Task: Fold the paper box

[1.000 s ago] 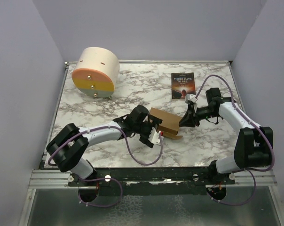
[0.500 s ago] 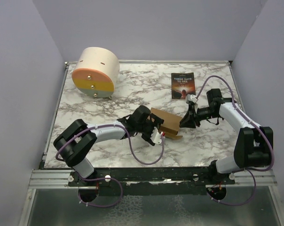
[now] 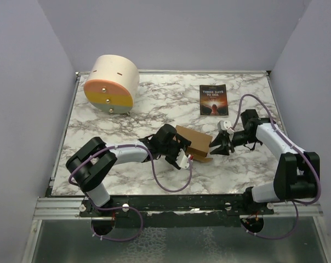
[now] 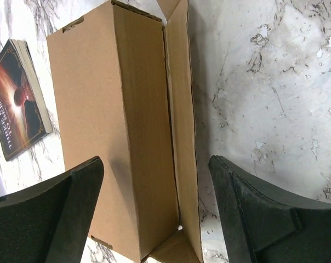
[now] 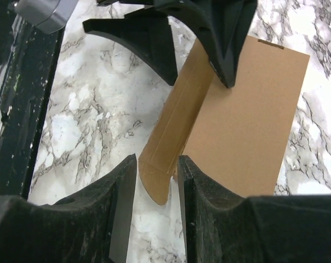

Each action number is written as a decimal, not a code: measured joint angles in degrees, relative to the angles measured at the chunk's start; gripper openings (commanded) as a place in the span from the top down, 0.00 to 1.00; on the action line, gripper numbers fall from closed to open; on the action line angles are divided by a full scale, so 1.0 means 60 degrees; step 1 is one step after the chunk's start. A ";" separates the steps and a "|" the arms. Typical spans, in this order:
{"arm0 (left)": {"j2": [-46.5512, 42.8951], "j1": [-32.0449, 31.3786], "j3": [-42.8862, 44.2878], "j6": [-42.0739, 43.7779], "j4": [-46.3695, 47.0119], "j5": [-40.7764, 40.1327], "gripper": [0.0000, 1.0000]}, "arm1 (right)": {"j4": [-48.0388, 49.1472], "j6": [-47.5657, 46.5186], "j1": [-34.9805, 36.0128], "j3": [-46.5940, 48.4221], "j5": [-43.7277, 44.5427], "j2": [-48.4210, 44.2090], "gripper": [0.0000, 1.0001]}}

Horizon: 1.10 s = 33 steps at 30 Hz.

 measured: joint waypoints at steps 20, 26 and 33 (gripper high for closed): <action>0.0182 0.0029 0.0066 0.0058 0.0000 -0.0171 0.35 | -0.0951 -0.5060 0.0000 -0.1290 0.0852 -0.0710 0.49; 0.0208 0.0029 0.0142 0.0055 -0.0040 -0.0175 0.37 | -0.0841 -0.5788 0.0000 -0.1694 0.1668 -0.0710 0.53; 0.0211 0.0033 0.0175 0.0044 -0.0091 -0.0175 0.37 | -0.0546 -0.5872 0.0000 -0.1807 0.2149 -0.0353 0.63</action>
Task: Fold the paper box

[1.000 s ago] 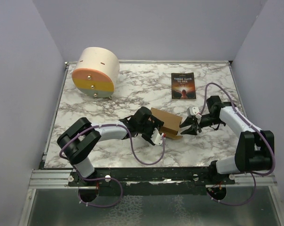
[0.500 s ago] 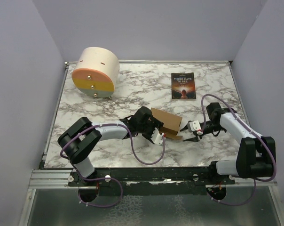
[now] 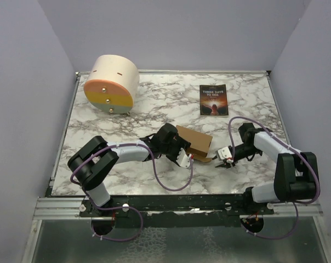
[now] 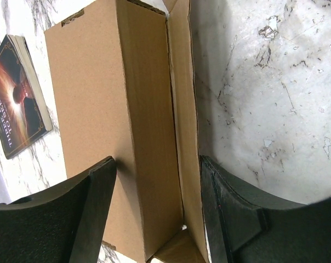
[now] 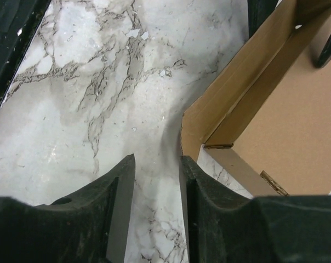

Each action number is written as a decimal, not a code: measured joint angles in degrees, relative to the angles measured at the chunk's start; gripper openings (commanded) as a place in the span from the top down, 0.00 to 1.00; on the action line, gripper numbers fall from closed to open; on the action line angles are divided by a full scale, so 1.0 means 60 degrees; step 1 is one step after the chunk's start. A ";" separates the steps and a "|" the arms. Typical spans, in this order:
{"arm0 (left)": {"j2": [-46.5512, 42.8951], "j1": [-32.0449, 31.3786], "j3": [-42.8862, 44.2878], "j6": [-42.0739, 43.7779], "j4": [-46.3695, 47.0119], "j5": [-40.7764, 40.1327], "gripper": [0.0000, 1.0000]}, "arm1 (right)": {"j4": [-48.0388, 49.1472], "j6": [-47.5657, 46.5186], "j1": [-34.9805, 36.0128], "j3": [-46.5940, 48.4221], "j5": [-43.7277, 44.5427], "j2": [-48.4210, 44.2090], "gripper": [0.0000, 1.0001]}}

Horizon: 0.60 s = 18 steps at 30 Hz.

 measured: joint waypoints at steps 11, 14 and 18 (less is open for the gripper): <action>0.0000 0.0015 0.0007 -0.0004 -0.0018 0.0007 0.37 | 0.0678 0.0000 0.0000 0.0102 0.0291 0.0477 0.60; 0.0036 0.0015 0.0047 -0.0007 -0.0058 0.0011 0.37 | 0.0947 0.0000 0.0022 0.0076 0.0321 0.0477 0.60; 0.0171 0.0015 0.0178 -0.0004 -0.0051 0.0015 0.37 | 0.1337 0.0000 0.0193 0.0026 0.0437 0.0488 0.66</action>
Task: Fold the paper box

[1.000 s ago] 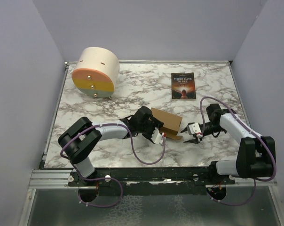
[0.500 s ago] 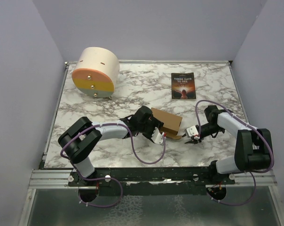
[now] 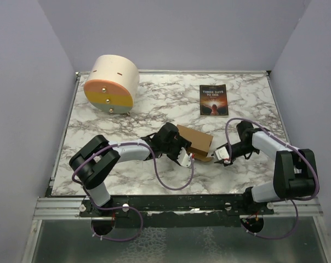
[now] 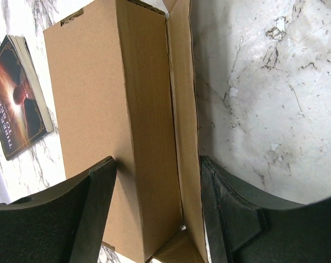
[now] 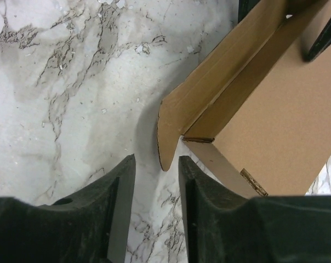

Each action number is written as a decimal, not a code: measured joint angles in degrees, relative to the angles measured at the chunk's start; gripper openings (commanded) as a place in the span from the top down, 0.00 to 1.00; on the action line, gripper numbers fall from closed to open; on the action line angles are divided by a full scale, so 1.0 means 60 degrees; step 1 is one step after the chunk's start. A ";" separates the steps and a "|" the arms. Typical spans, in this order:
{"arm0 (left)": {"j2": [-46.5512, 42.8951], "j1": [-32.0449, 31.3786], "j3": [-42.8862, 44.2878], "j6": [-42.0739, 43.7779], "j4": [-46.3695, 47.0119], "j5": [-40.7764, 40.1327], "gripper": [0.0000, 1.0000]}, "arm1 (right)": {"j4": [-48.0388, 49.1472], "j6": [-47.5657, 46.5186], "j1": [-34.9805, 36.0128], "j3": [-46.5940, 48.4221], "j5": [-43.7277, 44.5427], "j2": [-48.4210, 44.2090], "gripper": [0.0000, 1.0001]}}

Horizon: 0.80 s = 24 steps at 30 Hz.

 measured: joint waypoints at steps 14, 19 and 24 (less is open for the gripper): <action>0.0022 0.0004 0.0011 0.0000 0.0000 0.0018 0.37 | 0.0572 0.0000 0.0860 0.0000 0.0645 0.0168 0.84; 0.0087 0.0018 0.0080 0.0004 0.0004 0.0033 0.37 | 0.0667 0.0000 0.1173 0.0004 0.0991 0.0146 0.92; 0.0127 0.0025 0.0120 0.0004 0.0000 0.0029 0.38 | 0.0670 0.0000 0.1497 0.0080 0.1308 0.0087 0.94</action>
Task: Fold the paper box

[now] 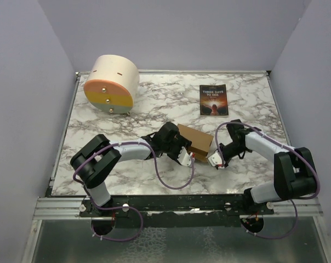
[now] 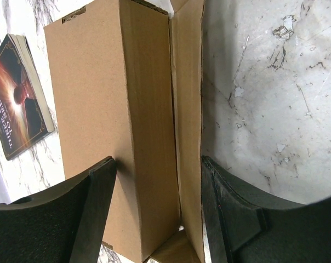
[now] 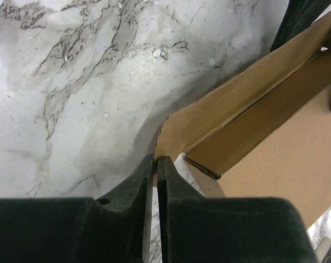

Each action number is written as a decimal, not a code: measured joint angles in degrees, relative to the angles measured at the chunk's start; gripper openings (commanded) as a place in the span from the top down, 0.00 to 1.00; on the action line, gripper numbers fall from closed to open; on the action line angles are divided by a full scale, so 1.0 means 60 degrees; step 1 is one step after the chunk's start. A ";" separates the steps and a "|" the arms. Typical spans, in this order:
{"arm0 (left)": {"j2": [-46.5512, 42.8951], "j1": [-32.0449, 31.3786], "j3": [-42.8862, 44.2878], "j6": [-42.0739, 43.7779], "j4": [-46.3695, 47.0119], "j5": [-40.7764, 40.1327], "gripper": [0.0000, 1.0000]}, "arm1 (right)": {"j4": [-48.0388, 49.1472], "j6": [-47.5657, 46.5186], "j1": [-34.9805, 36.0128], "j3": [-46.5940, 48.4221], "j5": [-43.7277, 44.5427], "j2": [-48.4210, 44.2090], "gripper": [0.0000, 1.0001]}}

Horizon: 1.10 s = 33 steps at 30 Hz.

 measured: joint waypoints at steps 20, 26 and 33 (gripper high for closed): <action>0.0135 0.0011 0.0146 0.0004 0.0000 0.0007 0.38 | -0.0685 0.0000 0.0743 0.1191 0.0754 0.0157 0.94; 0.0171 0.0011 0.0186 0.0004 0.0000 0.0051 0.38 | -0.0943 0.0000 0.1031 0.1337 0.0889 0.0229 0.94; 0.0186 0.0018 0.0186 0.0007 0.0000 0.0073 0.39 | -0.1086 0.0000 0.1359 0.1515 0.1126 0.0430 0.93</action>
